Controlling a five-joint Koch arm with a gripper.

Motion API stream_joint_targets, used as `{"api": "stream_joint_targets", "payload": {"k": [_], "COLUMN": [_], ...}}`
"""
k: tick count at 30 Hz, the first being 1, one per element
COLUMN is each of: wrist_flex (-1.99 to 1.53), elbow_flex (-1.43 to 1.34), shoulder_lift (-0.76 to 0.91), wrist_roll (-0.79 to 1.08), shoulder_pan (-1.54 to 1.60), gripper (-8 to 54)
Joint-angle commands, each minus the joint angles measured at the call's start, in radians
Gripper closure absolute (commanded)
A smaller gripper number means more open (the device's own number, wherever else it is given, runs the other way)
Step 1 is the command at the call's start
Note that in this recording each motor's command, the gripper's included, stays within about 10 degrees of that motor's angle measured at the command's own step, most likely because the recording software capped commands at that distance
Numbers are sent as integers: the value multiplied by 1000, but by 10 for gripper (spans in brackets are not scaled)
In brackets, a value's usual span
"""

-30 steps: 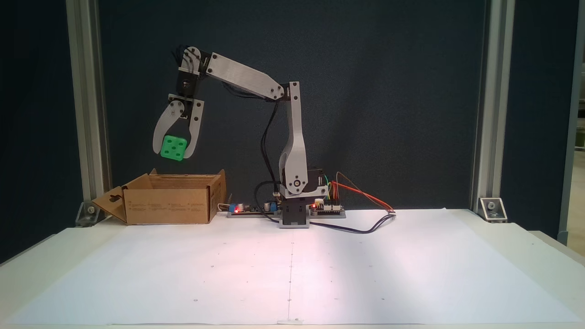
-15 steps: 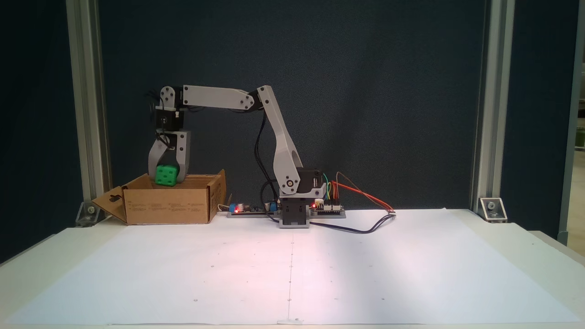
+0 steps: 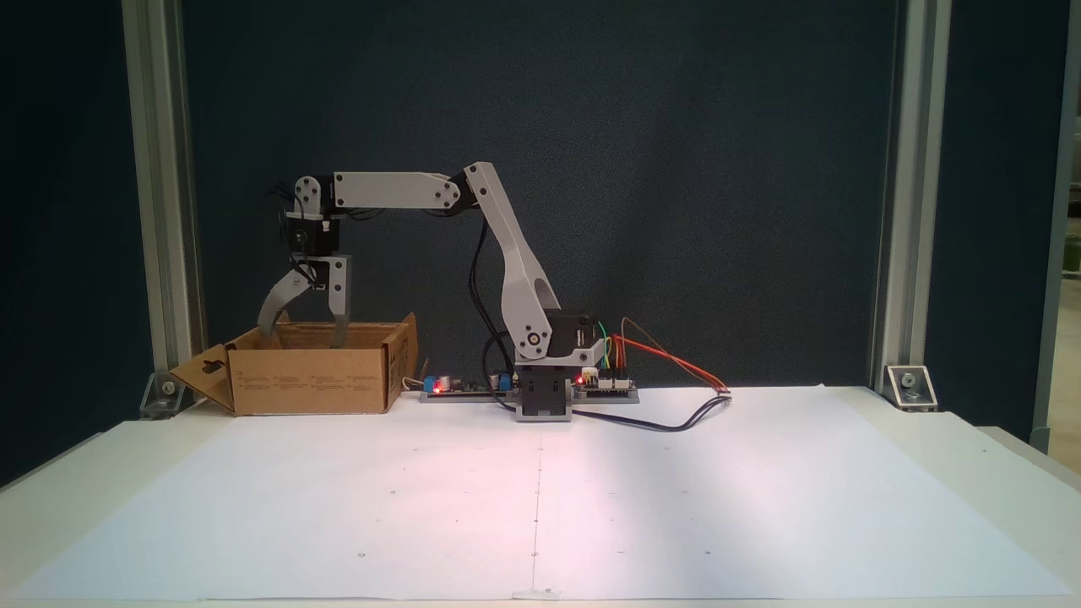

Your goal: Grasp a green dice and put it in the bin.

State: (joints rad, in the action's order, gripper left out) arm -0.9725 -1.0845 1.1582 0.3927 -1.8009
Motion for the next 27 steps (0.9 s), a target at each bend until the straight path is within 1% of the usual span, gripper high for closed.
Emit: {"api": "stream_joint_targets", "payload": {"k": [1, 6, 12, 16, 20, 24, 27], "wrist_flex": [11, 72, 126, 140, 140, 160, 323], "elbow_flex": [20, 23, 23, 23, -9, -166, -419], "shoulder_lift": [32, 186, 371, 474, 515, 580, 664], "wrist_roll": [6, -228, -460, -518, -520, -529, -528], "shoulder_pan": [8, 166, 499, 773, 1063, 1316, 1486], "gripper": [-4, 7, 7, 7, 5, 1, 4]}}
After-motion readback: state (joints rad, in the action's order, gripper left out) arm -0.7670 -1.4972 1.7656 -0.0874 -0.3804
